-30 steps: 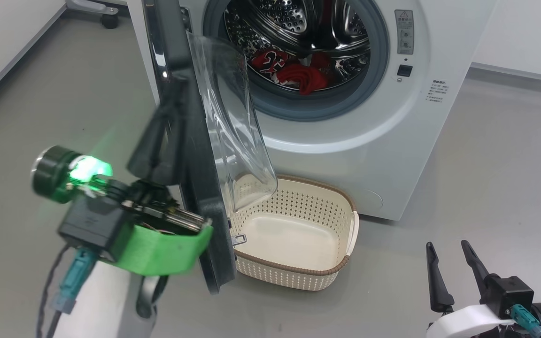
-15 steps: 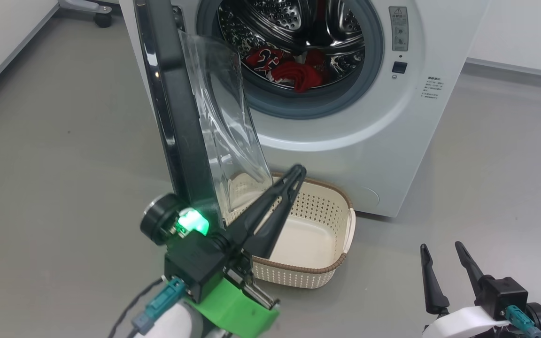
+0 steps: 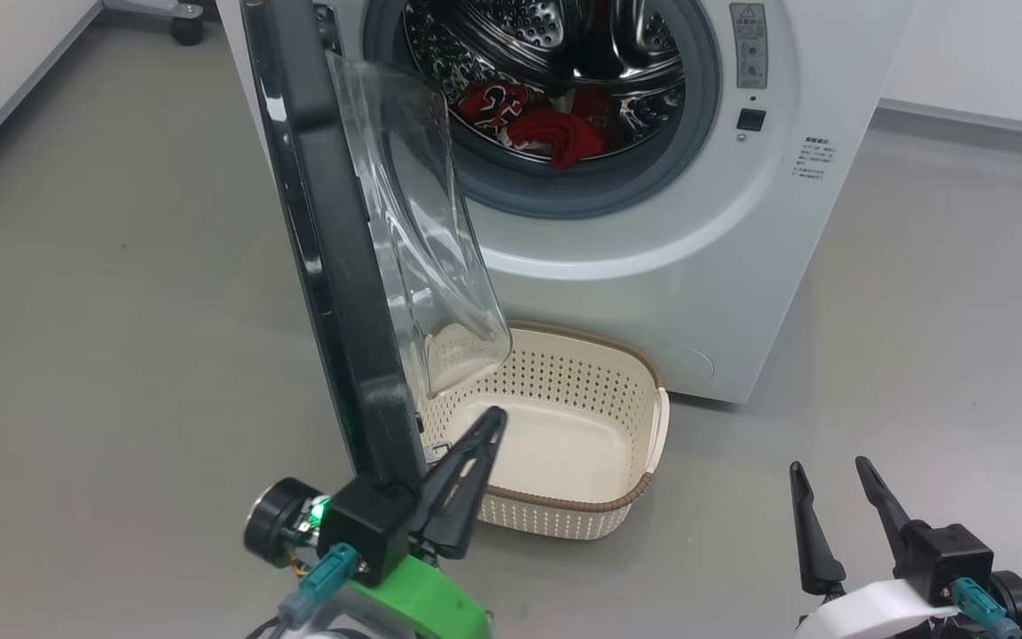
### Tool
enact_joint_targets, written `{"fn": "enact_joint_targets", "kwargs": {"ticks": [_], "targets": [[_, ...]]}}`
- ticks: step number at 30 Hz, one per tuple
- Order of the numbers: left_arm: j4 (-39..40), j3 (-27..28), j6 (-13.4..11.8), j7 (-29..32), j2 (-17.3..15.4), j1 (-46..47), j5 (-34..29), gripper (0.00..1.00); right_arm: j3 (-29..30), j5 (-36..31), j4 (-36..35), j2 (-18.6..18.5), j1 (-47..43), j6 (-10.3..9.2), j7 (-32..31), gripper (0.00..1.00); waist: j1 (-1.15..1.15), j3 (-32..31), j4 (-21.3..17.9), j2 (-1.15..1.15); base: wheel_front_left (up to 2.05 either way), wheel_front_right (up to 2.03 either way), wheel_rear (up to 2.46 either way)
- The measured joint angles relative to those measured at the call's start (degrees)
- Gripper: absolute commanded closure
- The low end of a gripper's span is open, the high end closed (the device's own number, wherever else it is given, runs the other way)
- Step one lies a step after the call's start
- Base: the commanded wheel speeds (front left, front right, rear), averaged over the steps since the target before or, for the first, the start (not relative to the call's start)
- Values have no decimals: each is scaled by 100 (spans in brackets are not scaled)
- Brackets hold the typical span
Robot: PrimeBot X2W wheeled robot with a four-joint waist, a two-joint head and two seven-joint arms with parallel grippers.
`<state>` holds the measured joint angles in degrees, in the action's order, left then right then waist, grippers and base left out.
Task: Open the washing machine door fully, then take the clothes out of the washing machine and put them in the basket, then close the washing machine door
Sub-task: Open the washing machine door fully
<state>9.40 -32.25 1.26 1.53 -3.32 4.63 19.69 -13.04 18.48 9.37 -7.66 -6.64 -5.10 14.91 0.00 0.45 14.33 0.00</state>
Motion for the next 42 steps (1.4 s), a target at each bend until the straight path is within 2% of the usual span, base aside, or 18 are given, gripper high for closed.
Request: {"fn": "enact_joint_targets", "kwargs": {"ticks": [12,32,42], "targets": [[-432,301,-304,93,-101,-101,-37,100,44,-53,27,12,2,53,0,0,0,41,-62,0,0,0,0],[-766,431,-383,57,-98,-100,-35,100,154,-110,30,20,26,101,0,0,0,176,29,0,0,0,0],[-848,468,-407,-62,-62,-99,-27,100,267,-115,30,19,25,100,0,0,0,192,256,0,0,0,0]]}}
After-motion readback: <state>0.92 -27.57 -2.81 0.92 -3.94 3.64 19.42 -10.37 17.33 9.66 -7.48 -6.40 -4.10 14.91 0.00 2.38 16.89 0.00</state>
